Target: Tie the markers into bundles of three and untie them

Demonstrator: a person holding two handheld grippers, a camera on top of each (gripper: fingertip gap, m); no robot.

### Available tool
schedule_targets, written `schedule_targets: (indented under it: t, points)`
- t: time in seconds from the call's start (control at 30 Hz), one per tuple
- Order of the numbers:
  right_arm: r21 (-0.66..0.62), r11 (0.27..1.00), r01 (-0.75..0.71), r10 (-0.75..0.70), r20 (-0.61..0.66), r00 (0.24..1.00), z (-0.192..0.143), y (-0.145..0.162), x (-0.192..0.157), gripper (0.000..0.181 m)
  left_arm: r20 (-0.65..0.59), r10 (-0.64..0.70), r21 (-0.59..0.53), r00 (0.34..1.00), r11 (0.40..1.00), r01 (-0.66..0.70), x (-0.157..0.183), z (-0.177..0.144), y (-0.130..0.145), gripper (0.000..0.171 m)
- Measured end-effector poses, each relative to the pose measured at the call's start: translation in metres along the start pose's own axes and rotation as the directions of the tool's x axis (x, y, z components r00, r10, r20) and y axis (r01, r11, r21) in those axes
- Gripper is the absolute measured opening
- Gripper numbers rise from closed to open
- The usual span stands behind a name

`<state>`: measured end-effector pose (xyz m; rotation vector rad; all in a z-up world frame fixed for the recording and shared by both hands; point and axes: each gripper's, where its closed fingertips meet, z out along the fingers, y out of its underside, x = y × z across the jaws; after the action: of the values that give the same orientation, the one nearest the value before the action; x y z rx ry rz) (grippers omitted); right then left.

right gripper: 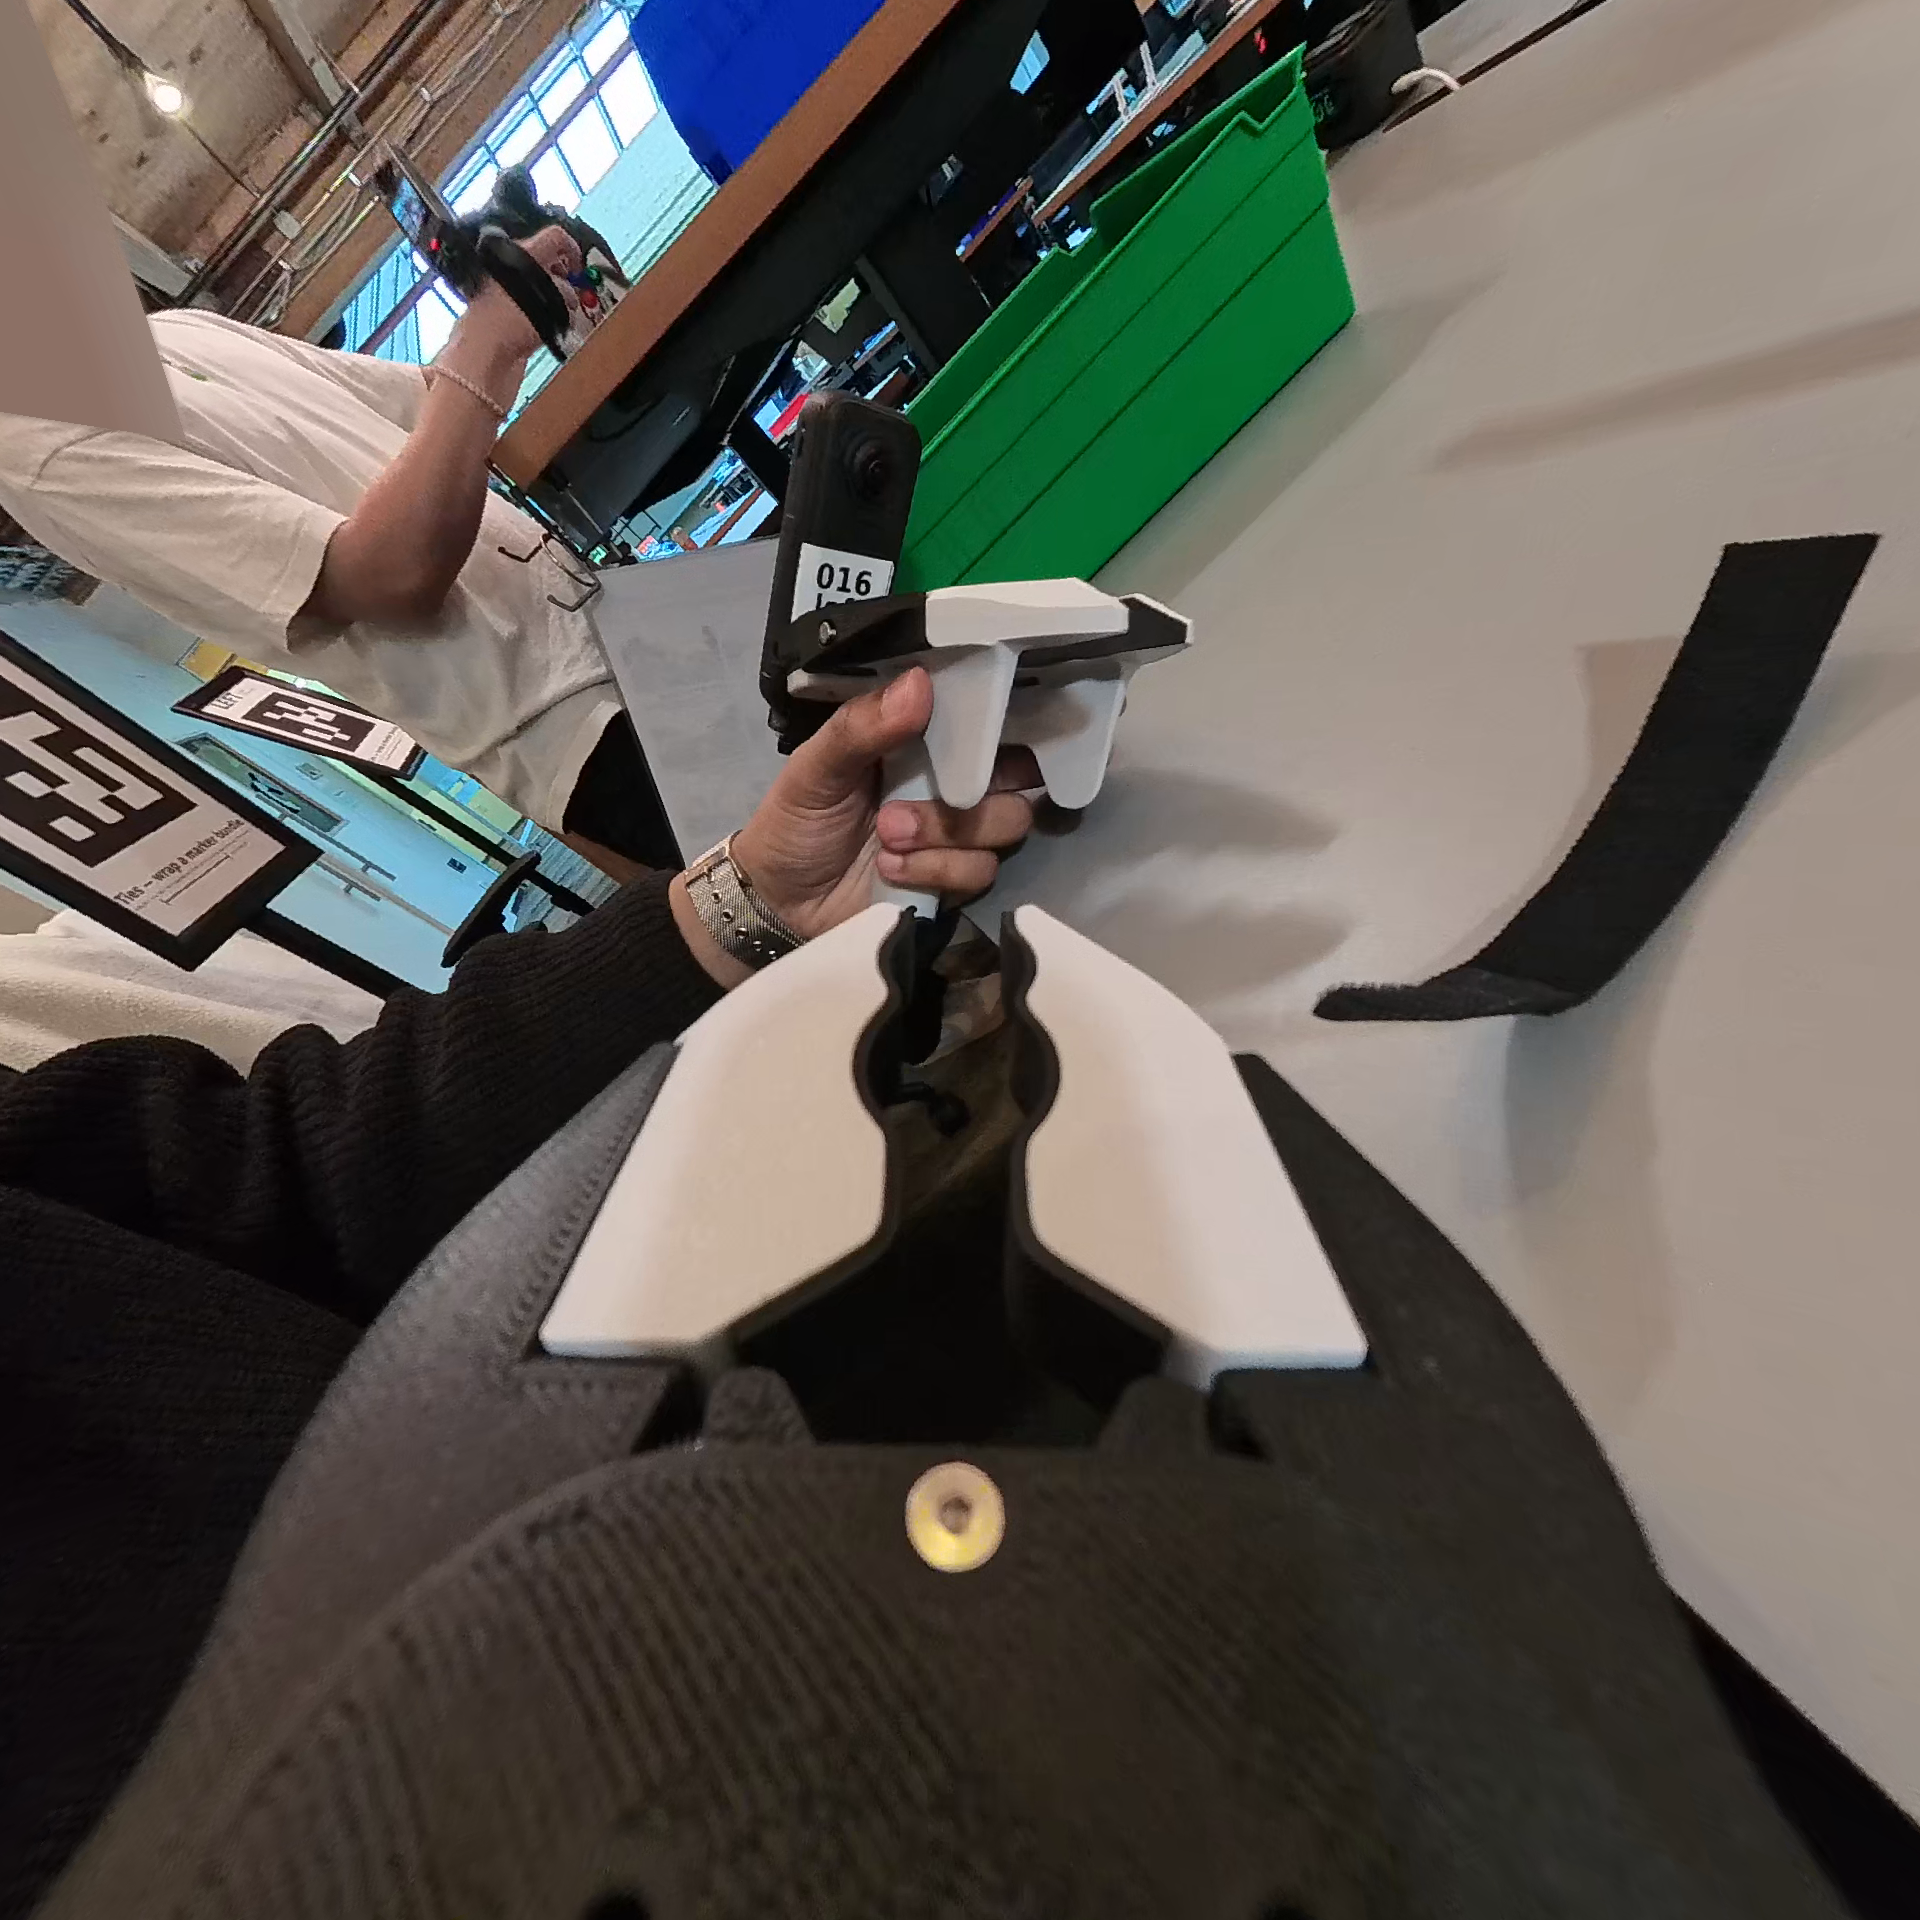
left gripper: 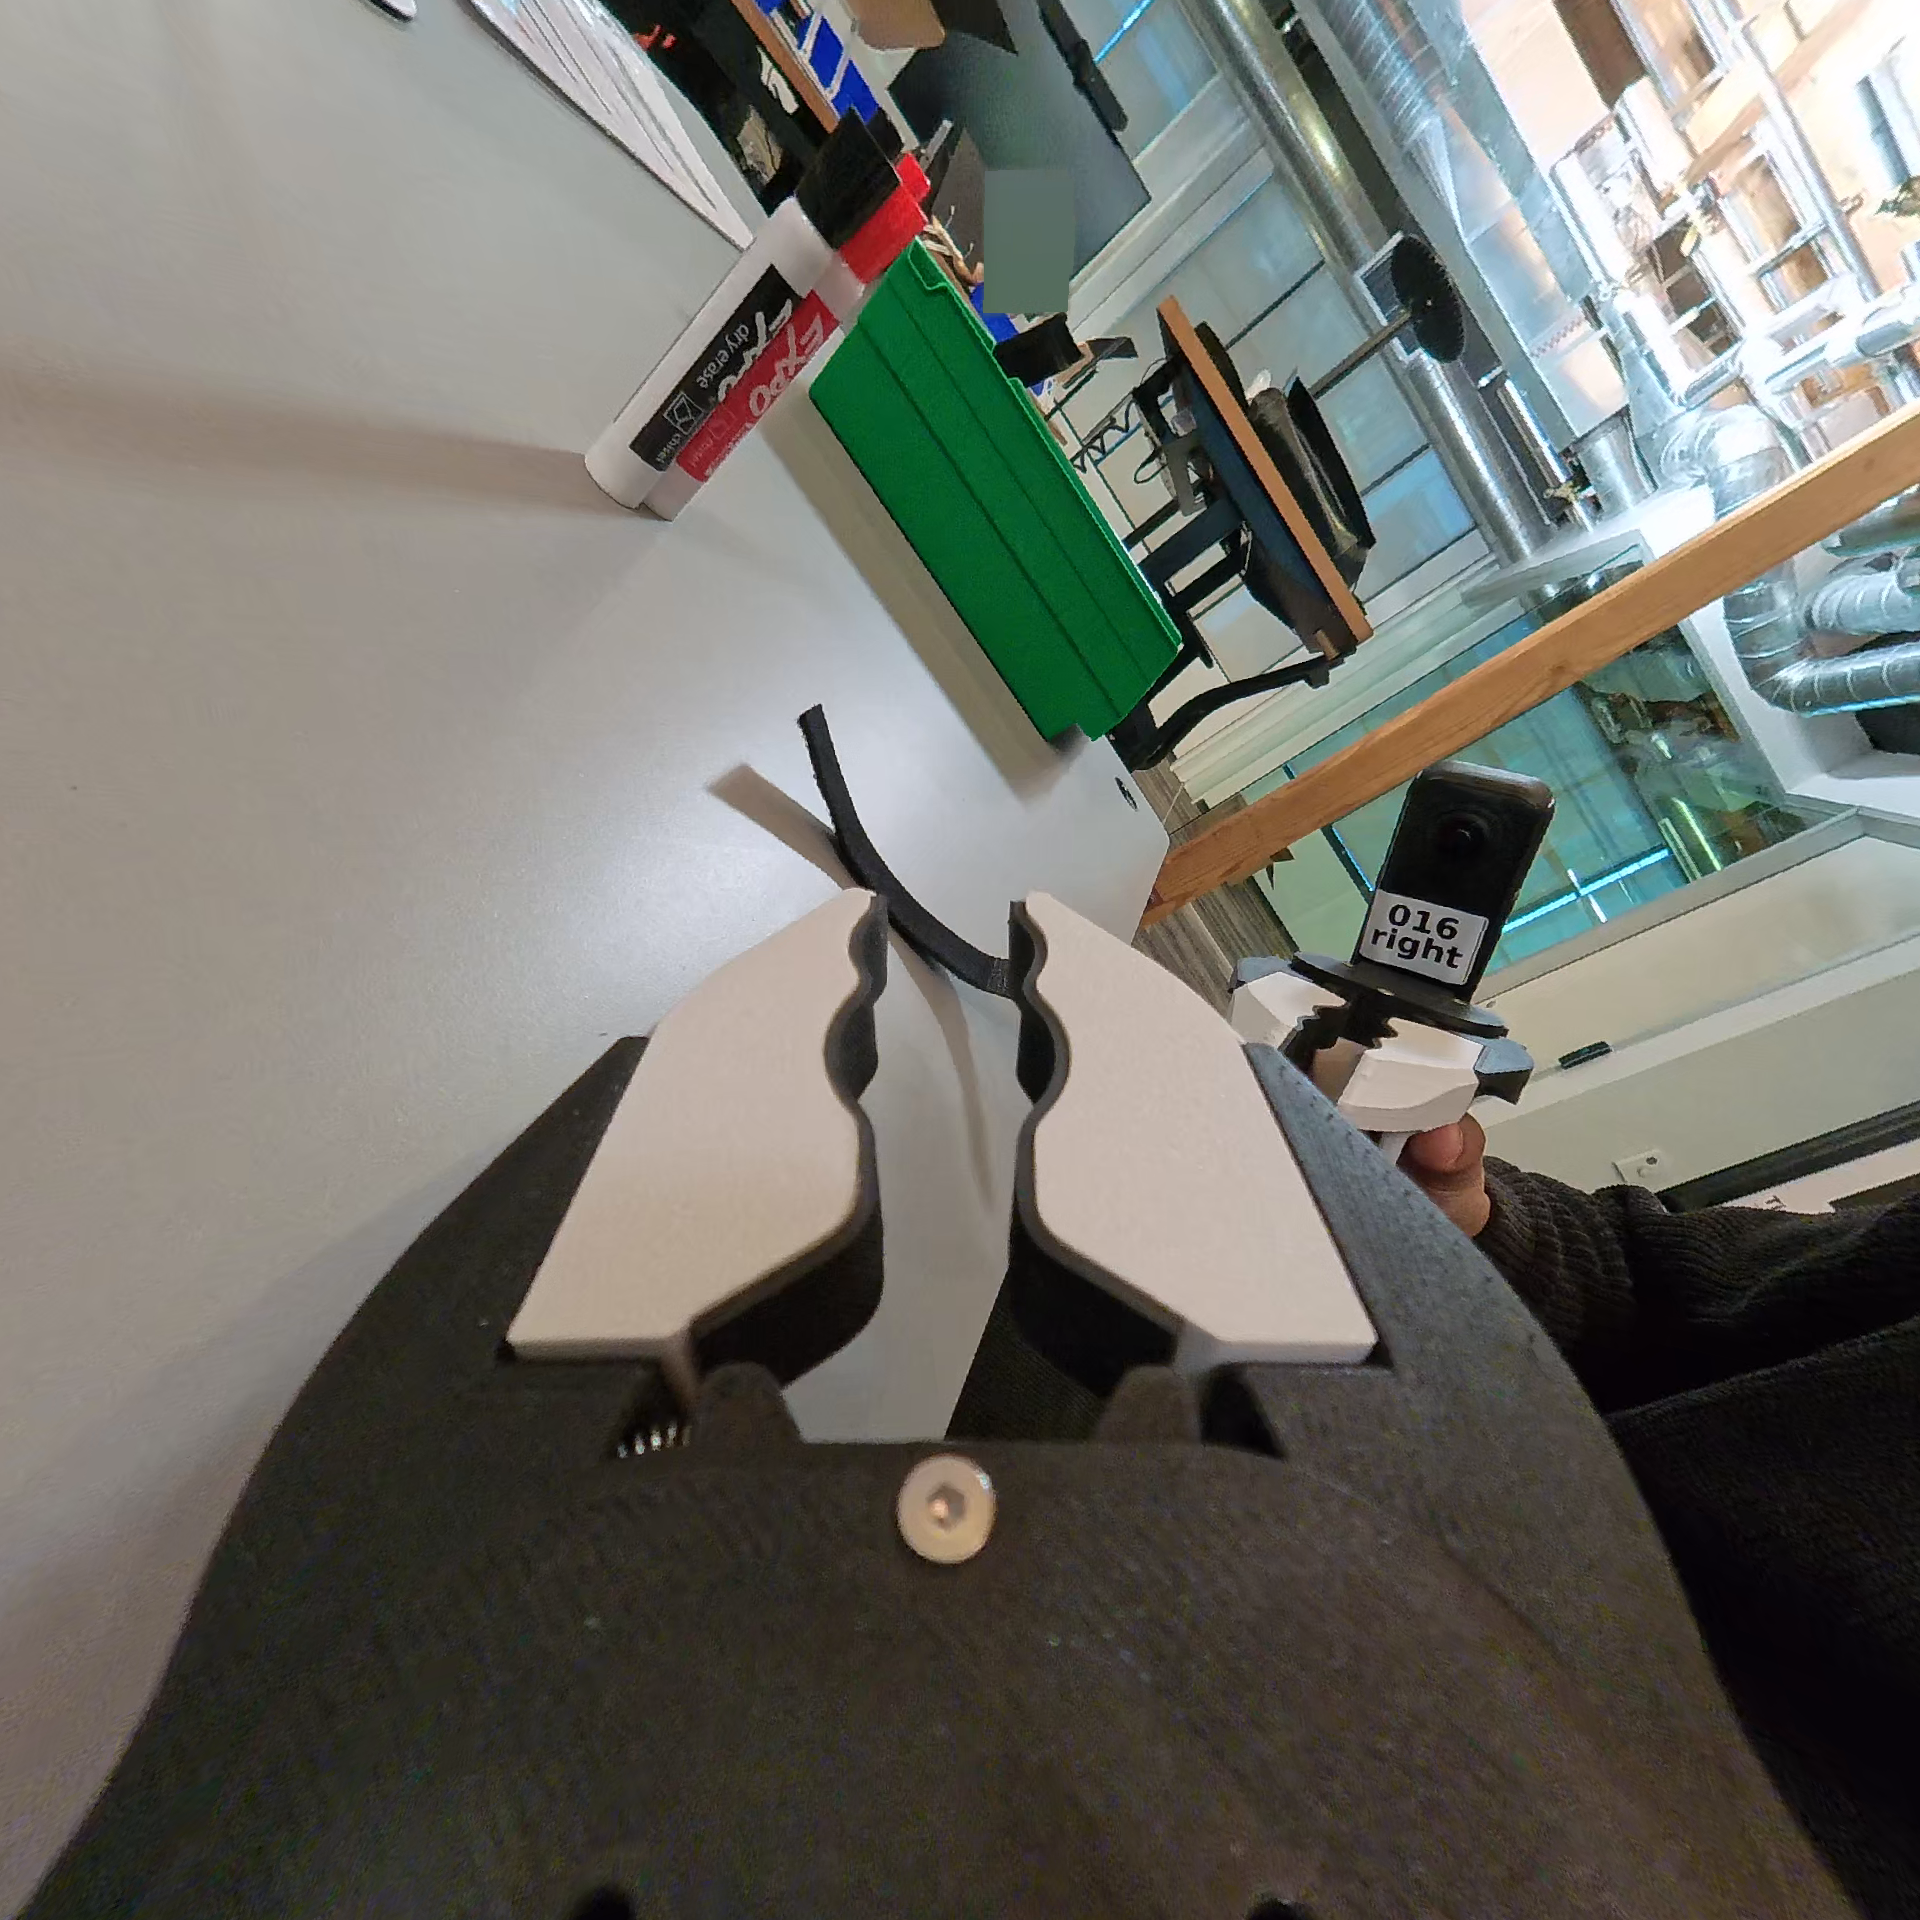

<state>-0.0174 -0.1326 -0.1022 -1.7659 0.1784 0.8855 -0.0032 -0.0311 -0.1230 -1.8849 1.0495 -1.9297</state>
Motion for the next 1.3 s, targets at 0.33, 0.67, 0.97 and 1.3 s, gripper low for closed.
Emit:
schedule_targets:
  t: [0.33,0.67,0.97,1.3]
  points:
    - [-0.003,1.000,-0.009,0.009,0.010,1.000,0.0008,0.0009,-0.0013,0.016,-0.002,-0.002,0.002,1.000,1.000,0.002,0.0001,-0.0002,-0.0002,0.023]
    - [-0.004,1.000,-0.013,0.013,0.015,1.000,0.0013,0.0015,-0.0019,0.016,-0.002,-0.002,0.002,1.000,1.000,0.002,0.0001,-0.0002,-0.0001,0.023]
    - [-0.005,1.000,-0.021,0.021,0.021,1.000,0.0016,0.0020,-0.0024,0.016,-0.002,-0.003,0.002,1.000,1.000,0.003,0.0001,-0.0002,-0.0001,0.023]
    - [-0.006,1.000,-0.021,0.021,0.022,1.000,0.0017,0.0022,-0.0027,0.016,-0.002,-0.003,0.003,1.000,1.000,0.003,0.0001,-0.0003,-0.0001,0.023]
